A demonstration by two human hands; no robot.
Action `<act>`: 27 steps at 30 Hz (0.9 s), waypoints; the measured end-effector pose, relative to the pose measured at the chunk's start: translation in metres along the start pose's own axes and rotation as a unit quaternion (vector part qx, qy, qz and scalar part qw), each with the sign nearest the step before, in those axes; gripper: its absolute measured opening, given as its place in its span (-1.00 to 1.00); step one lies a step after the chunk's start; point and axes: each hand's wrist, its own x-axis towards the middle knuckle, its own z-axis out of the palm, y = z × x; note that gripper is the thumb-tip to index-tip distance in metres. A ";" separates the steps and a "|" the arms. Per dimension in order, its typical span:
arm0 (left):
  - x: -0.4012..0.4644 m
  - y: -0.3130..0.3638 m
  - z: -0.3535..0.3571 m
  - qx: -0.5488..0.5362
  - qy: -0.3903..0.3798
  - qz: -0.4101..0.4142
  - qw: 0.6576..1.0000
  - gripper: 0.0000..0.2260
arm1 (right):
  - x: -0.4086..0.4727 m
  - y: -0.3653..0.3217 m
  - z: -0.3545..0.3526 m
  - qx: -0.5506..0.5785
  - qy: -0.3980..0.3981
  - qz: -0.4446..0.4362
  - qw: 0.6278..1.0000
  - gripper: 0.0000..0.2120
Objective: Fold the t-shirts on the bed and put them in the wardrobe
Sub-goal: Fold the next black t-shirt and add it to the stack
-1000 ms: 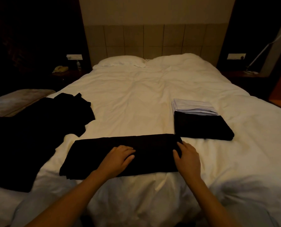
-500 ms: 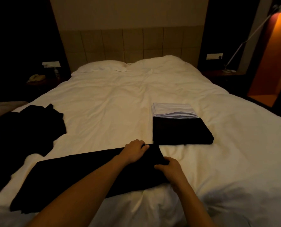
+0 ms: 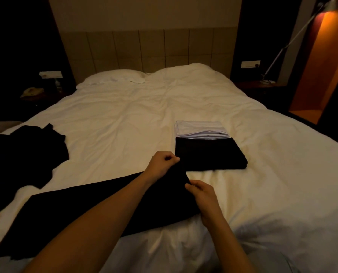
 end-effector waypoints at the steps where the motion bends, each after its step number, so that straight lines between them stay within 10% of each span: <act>1: 0.001 -0.002 0.001 0.009 0.005 0.008 1.000 -0.87 | 0.000 0.003 -0.002 -0.018 0.012 -0.002 1.000 -0.91; 12: -0.069 -0.040 -0.017 0.286 -0.012 0.046 0.957 -0.59 | -0.019 0.010 0.006 -0.371 0.084 -0.162 0.911 -0.61; 27: -0.242 -0.143 -0.165 0.349 0.206 -0.155 0.901 -0.25 | -0.061 0.024 0.170 -0.540 -0.175 -0.274 0.776 -0.47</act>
